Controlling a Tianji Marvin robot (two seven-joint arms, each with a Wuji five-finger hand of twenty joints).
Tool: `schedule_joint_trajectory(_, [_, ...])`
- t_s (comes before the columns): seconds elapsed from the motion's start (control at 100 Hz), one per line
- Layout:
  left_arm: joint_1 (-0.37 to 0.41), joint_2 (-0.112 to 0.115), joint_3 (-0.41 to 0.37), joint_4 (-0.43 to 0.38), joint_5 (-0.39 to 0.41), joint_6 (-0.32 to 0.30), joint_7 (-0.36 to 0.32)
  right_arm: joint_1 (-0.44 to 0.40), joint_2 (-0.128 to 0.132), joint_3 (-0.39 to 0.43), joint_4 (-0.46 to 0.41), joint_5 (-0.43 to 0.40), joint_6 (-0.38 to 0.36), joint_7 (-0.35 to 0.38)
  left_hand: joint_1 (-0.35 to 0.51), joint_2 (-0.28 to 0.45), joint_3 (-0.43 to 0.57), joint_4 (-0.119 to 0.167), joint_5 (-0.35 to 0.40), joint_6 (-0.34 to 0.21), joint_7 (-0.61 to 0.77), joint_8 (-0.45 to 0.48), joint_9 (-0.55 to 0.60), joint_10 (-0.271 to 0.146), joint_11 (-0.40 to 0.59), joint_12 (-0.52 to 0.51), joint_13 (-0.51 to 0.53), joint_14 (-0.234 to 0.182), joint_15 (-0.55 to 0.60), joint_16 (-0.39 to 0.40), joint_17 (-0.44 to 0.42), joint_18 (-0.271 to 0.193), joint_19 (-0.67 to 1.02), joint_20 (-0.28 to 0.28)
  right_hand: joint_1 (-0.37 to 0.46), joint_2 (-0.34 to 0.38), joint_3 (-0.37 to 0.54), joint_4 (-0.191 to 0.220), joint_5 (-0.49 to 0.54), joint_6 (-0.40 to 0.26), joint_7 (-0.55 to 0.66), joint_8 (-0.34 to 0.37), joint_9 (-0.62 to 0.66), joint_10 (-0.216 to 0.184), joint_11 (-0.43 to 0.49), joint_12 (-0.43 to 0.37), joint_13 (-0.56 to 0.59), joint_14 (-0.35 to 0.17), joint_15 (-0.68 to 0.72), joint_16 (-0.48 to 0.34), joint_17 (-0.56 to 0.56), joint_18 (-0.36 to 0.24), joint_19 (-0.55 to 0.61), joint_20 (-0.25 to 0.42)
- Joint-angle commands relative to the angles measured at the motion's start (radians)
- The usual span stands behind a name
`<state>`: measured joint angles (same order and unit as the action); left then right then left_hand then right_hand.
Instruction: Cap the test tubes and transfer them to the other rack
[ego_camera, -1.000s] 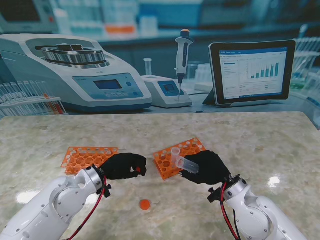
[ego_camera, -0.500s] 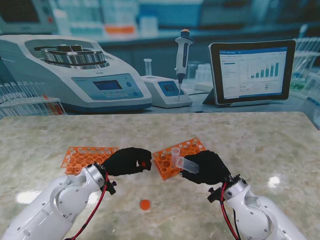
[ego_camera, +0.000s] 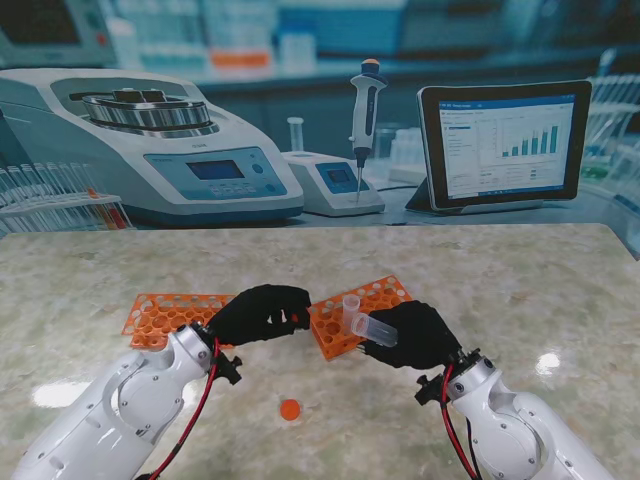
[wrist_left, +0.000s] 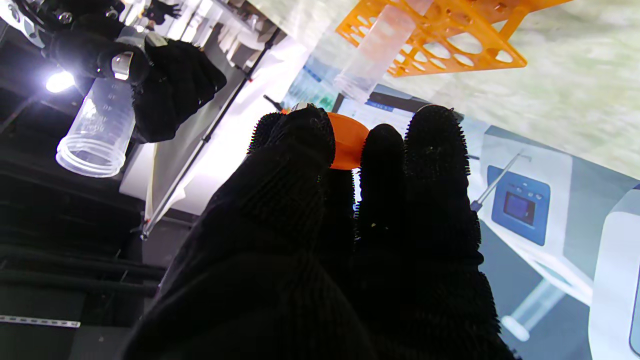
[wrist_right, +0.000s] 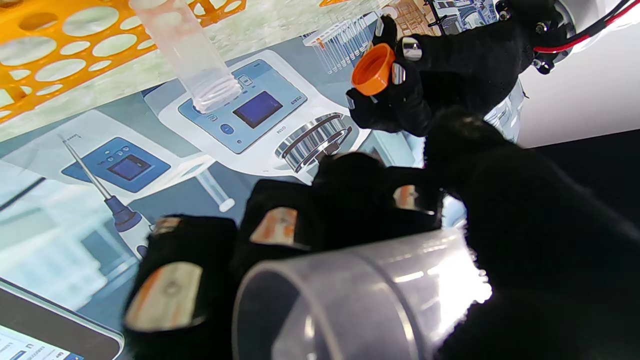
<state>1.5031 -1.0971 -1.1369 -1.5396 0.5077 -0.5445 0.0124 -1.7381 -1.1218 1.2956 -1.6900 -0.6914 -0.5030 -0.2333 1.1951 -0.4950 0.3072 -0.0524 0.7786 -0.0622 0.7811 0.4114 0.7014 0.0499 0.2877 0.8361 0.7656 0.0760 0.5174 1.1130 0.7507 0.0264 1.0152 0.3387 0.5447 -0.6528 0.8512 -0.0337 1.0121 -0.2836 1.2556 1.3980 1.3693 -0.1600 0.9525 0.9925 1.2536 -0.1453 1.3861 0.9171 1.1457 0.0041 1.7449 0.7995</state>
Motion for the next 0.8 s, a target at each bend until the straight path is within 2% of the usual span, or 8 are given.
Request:
schedule_joint_trajectory(0.0, [-0.003, -0.007, 0.004, -0.015, -0.011, -0.005, 0.004, -0.005, -0.001, -0.003, 0.000, 0.003, 0.004, 0.003, 0.091, 0.007, 0.041, 0.017, 0.022, 0.050, -0.014, 0.004, 0.021, 0.011, 0.027, 0.001, 0.026, -0.004, -0.021, 0.015, -0.010, -0.027, -0.022, -0.013, 0.059, 0.004, -0.007, 0.018, 0.044, -0.064, 0.056, 0.046, 0.065, 0.018, 0.009, 0.021, 0.073, -0.132, 0.172, 0.047, 0.030, -0.009, 0.119, 0.008])
schedule_joint_trajectory(0.28, [-0.012, -0.019, 0.021, -0.033, -0.066, -0.017, 0.020, -0.005, -0.001, -0.003, 0.000, 0.002, 0.004, 0.003, 0.091, 0.008, 0.039, 0.017, 0.022, 0.051, -0.015, 0.004, 0.021, 0.012, 0.026, 0.001, 0.026, -0.002, -0.025, 0.017, -0.009, -0.026, -0.024, -0.010, 0.060, 0.004, -0.008, 0.018, 0.044, -0.064, 0.055, 0.047, 0.064, 0.017, 0.008, 0.021, 0.073, -0.132, 0.171, 0.047, 0.030, -0.009, 0.118, 0.008])
schedule_joint_trajectory(0.6, [-0.031, -0.025, 0.047, -0.060, -0.090, -0.024, 0.027, -0.005, -0.001, -0.003, 0.000, 0.002, 0.004, 0.003, 0.092, 0.009, 0.036, 0.017, 0.022, 0.050, -0.014, 0.006, 0.022, 0.012, 0.026, 0.000, 0.028, -0.003, -0.029, 0.019, -0.009, -0.026, -0.027, -0.007, 0.060, 0.004, -0.008, 0.018, 0.044, -0.064, 0.055, 0.047, 0.065, 0.018, 0.009, 0.021, 0.073, -0.132, 0.171, 0.047, 0.030, -0.009, 0.118, 0.008])
schedule_joint_trajectory(0.67, [-0.035, -0.026, 0.051, -0.067, -0.094, -0.026, 0.028, -0.002, 0.003, -0.005, -0.001, 0.011, 0.002, 0.029, 0.093, 0.010, 0.037, 0.018, 0.022, 0.049, -0.014, 0.006, 0.024, 0.012, 0.027, 0.001, 0.029, -0.003, -0.029, 0.021, -0.009, -0.026, -0.028, -0.006, 0.061, 0.003, -0.008, 0.018, 0.044, -0.064, 0.055, 0.047, 0.065, 0.018, 0.009, 0.021, 0.073, -0.132, 0.171, 0.047, 0.030, -0.009, 0.118, 0.008])
schedule_joint_trajectory(0.79, [-0.039, -0.029, 0.058, -0.078, -0.096, -0.029, 0.035, 0.009, 0.003, -0.019, 0.003, 0.014, 0.011, 0.032, 0.093, 0.009, 0.035, 0.018, 0.022, 0.051, -0.014, 0.006, 0.022, 0.012, 0.026, 0.001, 0.028, -0.003, -0.031, 0.022, -0.009, -0.026, -0.029, -0.005, 0.061, 0.004, -0.008, 0.018, 0.044, -0.064, 0.055, 0.047, 0.065, 0.015, 0.009, 0.021, 0.073, -0.132, 0.171, 0.047, 0.030, -0.009, 0.117, 0.008])
